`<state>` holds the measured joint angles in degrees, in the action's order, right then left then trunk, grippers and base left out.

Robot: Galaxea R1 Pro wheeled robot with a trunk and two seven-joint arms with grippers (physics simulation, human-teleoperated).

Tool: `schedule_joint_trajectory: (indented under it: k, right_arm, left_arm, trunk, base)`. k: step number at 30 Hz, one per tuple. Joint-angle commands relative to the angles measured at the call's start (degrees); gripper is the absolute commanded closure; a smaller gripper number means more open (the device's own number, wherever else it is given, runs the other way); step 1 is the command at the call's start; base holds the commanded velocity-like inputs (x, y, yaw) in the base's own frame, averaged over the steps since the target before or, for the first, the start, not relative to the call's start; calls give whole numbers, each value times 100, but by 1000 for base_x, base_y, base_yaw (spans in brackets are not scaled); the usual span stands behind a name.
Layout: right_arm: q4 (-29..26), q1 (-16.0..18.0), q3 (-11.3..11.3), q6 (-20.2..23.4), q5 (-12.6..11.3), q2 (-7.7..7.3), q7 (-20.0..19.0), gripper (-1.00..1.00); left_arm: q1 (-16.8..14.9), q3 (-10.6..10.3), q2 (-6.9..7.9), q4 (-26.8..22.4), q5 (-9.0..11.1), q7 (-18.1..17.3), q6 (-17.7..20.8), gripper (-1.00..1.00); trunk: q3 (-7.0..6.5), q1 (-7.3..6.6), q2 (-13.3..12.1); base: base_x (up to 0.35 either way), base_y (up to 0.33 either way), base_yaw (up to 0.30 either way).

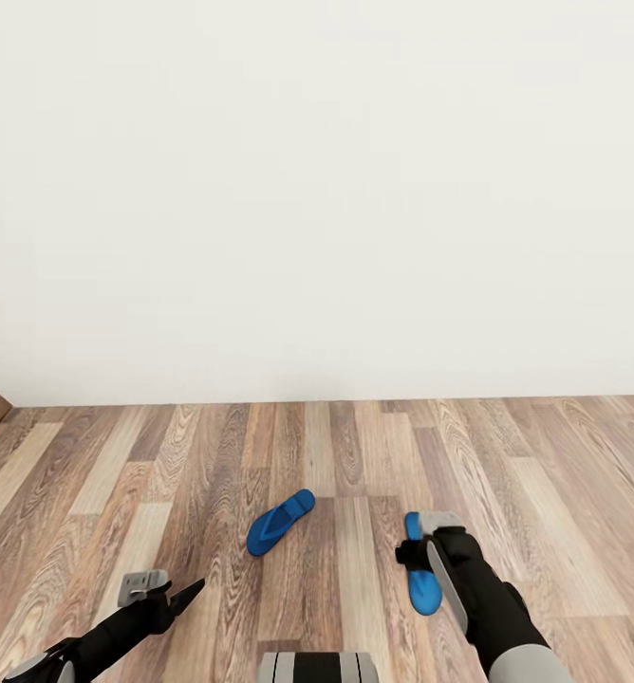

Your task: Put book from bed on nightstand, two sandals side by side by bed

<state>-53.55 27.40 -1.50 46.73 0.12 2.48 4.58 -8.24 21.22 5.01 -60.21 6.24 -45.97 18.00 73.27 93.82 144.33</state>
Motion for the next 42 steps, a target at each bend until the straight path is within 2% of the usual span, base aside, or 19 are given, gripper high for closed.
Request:
schedule_joint_trajectory:
  k: [1, 10, 21, 34, 42]
  right_arm:
    - [-39, 2, -6, 28, -3, -1, 26, -100]
    - [-92, 2, 3, 20, 1, -30, 34, -100]
    - [-94, 2, 9, 12, -1, -357, 34, -100]
    - [-94, 2, 0, 20, -12, -356, 26, -100]
    - [-86, 2, 0, 20, -3, -354, 26, -100]
  left_arm:
    - [-2, 5, 0, 0, 44, -16, 54, -100]
    - [-2, 5, 1, 0, 44, -23, 54, -100]
    - [-2, 5, 5, 0, 44, -19, 54, -100]
    - [-2, 5, 8, 0, 44, -15, 54, -100]
    - [-2, 5, 7, 0, 44, -17, 54, -100]
  trunk:
    - [4, -1, 2]
    - [4, -1, 2]
    - [4, -1, 2]
    - [4, -1, 2]
    - [4, -1, 2]
  base:
    - [0, 0, 0]
    - [0, 0, 0]
    - [0, 0, 0]
    - [4, 0, 0]
    - [155, 0, 0]
